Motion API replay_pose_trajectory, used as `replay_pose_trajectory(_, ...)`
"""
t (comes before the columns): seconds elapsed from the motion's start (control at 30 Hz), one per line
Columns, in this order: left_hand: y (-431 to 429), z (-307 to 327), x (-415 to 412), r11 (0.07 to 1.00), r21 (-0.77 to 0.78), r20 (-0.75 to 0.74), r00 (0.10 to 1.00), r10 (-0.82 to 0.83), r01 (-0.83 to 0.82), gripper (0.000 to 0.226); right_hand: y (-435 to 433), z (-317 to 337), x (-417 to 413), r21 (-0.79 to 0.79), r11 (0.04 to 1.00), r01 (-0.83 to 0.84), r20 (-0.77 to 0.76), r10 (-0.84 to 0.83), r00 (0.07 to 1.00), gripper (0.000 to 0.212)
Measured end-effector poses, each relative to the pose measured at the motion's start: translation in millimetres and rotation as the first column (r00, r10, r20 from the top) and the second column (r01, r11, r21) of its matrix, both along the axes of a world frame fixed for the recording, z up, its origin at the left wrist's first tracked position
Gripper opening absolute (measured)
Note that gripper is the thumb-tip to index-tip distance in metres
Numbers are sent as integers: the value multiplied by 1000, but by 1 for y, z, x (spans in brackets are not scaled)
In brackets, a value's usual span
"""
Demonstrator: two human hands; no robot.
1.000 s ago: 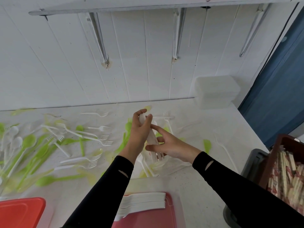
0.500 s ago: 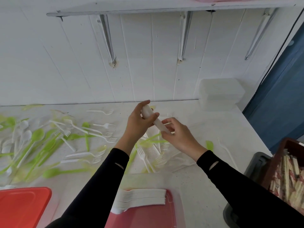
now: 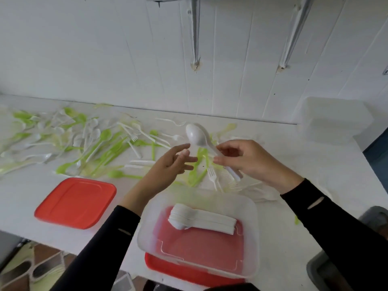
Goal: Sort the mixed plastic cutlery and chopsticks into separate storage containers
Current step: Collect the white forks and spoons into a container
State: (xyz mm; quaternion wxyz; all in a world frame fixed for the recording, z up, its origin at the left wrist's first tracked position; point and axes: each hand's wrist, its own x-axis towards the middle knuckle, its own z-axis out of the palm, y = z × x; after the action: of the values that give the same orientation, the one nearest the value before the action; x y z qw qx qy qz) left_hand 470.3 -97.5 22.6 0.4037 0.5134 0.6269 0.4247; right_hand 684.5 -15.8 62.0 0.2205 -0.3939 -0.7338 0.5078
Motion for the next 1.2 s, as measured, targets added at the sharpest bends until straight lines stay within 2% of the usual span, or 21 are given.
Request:
replay_pose_trajectory(0.07, -16, -14, -7, 995, -36, -79, 993, 92, -95, 27, -10, 8, -3, -77, 980, -184, 22, 186, 982, 23)
replay_pose_trajectory(0.1, -23, -21, -10, 991, -58, -114, 987, 112, -119, 23, -18, 10, -5, -89, 952, -292, 115, 301, 947, 24)
replay_pose_trajectory(0.17, -31, -30, -12, 985, -99, -139, 983, 123, -138, 20, -34, 5, -11, -96, 869, -485, 393, 481, 784, 27)
replay_pose_trajectory(0.23, -31, -34, -11, 980, -109, -160, 976, 150, -168, 21, -52, -13, -20, -82, 785, -615, 597, 533, 600, 30)
replay_pose_trajectory(0.3, -29, -35, -9, 975, -83, -189, 964, 186, -205, 22, -71, -38, -30, -40, 743, -668, 701, 497, 511, 30)
replay_pose_trajectory(0.37, -28, -36, -8, 970, -84, -180, 961, 212, -229, 21, -88, -59, -37, 44, 751, -658, 766, 398, 506, 30)
replay_pose_trajectory(0.43, -29, -37, -8, 965, -94, -149, 962, 231, -246, 21, -98, -72, -39, 133, 767, -627, 776, 313, 547, 29)
replay_pose_trajectory(0.6, -30, -36, -8, 966, -112, -143, 966, 217, -234, 20, -102, -81, -39, 205, 768, -607, 776, 250, 579, 35)
replay_pose_trajectory(0.67, -30, -37, -9, 965, -113, -143, 965, 219, -236, 20, -101, -82, -39, 207, 770, -603, 795, 227, 563, 35)
replay_pose_trajectory(0.83, -30, -40, -10, 965, -114, -125, 967, 221, -235, 19, -96, -82, -36, 200, 759, -619, 878, 141, 457, 36)
replay_pose_trajectory(0.97, -29, -41, -10, 967, -109, -99, 971, 219, -229, 19, -93, -82, -37, 184, 772, -608, 891, 131, 436, 36)
replay_pose_trajectory(1.1, -28, -43, -11, 970, -118, -53, 976, 209, -214, 19, -92, -75, -34, 187, 776, -602, 865, 161, 476, 45)
replay_pose_trajectory(1.2, -30, -43, -12, 969, -131, -10, 978, 210, -210, 21, -90, -64, -36, 177, 818, -548, 797, 208, 568, 41)
